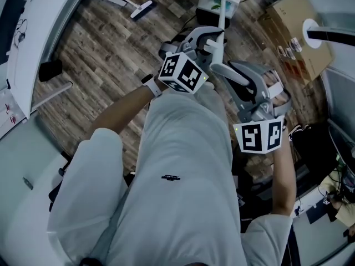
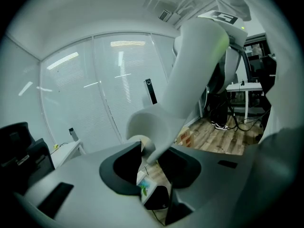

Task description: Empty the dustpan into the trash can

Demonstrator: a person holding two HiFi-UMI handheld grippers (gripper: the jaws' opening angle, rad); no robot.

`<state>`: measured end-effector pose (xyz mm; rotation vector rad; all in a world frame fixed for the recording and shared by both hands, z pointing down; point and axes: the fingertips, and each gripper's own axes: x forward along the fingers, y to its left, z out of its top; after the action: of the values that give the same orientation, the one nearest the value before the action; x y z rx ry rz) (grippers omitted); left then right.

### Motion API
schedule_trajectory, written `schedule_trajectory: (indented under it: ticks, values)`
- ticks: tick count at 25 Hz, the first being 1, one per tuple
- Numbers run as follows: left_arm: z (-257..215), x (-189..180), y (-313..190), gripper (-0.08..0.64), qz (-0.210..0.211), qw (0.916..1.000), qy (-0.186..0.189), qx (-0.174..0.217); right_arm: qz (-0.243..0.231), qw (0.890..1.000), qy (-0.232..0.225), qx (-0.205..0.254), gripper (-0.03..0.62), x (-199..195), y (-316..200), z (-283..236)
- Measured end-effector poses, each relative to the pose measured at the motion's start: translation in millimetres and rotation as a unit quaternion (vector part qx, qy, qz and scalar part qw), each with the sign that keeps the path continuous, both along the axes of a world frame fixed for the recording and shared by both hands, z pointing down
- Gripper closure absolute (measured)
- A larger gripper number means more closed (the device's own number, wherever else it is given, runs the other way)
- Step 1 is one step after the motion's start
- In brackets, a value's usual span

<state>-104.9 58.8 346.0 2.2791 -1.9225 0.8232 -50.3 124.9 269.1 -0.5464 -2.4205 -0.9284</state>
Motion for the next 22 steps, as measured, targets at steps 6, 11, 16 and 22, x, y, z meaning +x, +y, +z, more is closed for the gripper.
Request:
schedule_trajectory:
  ticks: [6, 11, 16, 22]
  values:
    - [-15, -9, -4, 0.443, -0.006, 0.9998, -0.012, 0.013, -0.004, 1.0, -0.013, 0.024, 0.463, -3, -1, -7]
    - [14, -3, 0, 0.438, -0.005, 0.9995, 0.015, -0.026, -0.02, 0.999, 0.017, 0.031, 0.464, 2, 0, 19]
    - [40, 11, 12, 0.439, -0.002, 0.9972, 0.042, -0.062, -0.037, 0.999, 0.037, 0.011, 0.465, 6, 7, 31]
    - [31, 9, 6, 0.443, -0.003, 0.9986, 0.028, -0.044, -0.017, 1.0, 0.02, 0.007, 0.465, 3, 6, 24]
